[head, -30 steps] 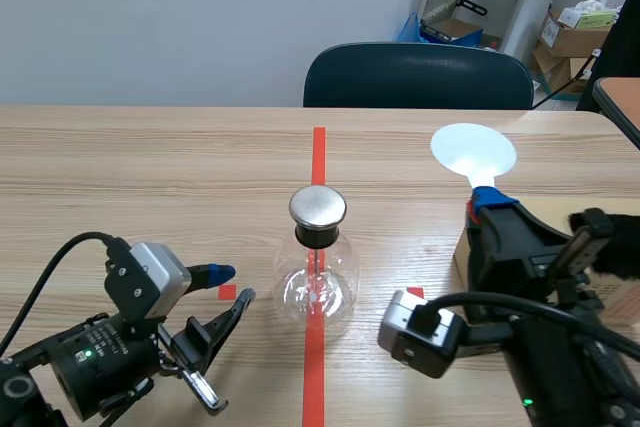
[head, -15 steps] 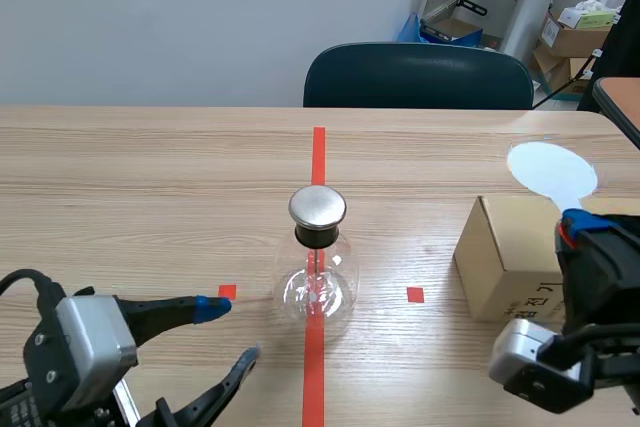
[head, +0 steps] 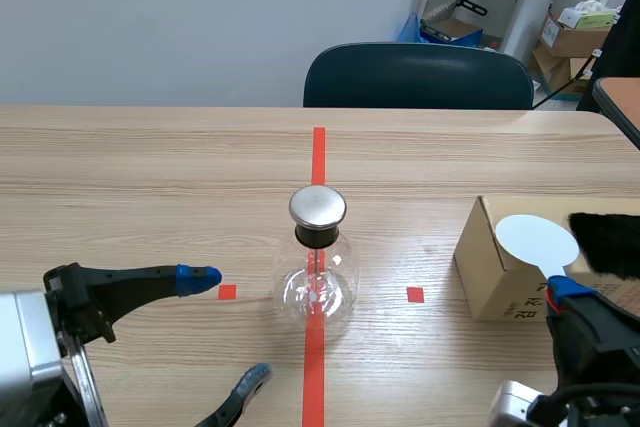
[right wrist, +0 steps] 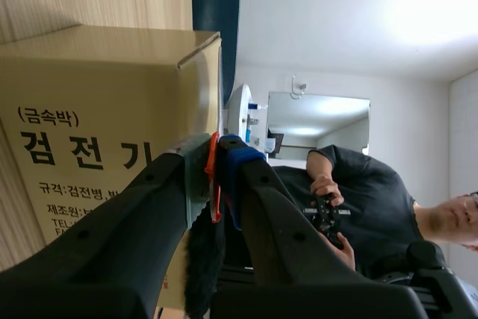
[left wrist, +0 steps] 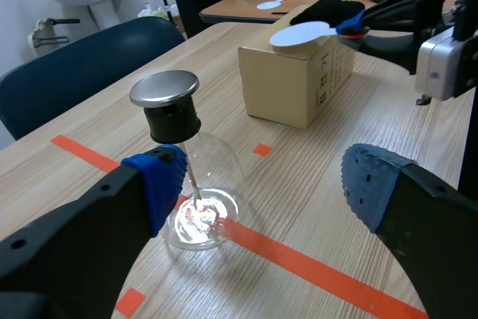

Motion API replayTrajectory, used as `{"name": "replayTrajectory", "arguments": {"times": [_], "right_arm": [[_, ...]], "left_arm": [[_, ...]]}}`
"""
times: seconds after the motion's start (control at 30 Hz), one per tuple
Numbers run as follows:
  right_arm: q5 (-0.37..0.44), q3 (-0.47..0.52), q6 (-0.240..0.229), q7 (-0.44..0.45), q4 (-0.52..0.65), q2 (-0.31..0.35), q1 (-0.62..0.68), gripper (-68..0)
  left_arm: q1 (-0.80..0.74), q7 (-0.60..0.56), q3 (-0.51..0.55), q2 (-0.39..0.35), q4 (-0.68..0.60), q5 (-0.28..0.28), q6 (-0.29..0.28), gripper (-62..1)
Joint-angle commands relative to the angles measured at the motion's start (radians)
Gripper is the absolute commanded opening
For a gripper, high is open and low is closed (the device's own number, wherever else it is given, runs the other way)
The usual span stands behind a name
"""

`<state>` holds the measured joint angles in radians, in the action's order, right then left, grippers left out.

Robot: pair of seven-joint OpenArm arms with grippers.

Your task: Do the electroscope experiment

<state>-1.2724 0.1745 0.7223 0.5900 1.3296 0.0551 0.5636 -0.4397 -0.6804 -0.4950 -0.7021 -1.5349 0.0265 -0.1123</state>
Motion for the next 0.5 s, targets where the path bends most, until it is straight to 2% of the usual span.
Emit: {"name": "replayTrajectory", "arguments": {"times": [0.0,0.17,0.3,0.47], "right_arm": [[0.001,-0.003,0.061,-0.012,0.001,0.003,-0.01,-65.8],[-0.016,-0.003,0.061,-0.023,-0.018,0.002,-0.01,-65.8],[-0.027,-0.003,0.061,-0.03,-0.034,0.003,-0.01,-65.8],[-0.041,-0.005,0.061,-0.031,-0.037,0.003,-0.01,-65.8]], "left_arm": [[-0.007,-0.042,0.006,-0.008,-0.023,0.006,0.006,-11.2],[-0.01,-0.104,0.006,-0.034,-0.035,-0.013,0.006,-11.2],[-0.013,-0.142,0.006,-0.051,-0.035,-0.058,0.006,-11.2],[-0.027,-0.146,0.006,-0.067,-0.035,-0.077,0.006,-11.2]]}}
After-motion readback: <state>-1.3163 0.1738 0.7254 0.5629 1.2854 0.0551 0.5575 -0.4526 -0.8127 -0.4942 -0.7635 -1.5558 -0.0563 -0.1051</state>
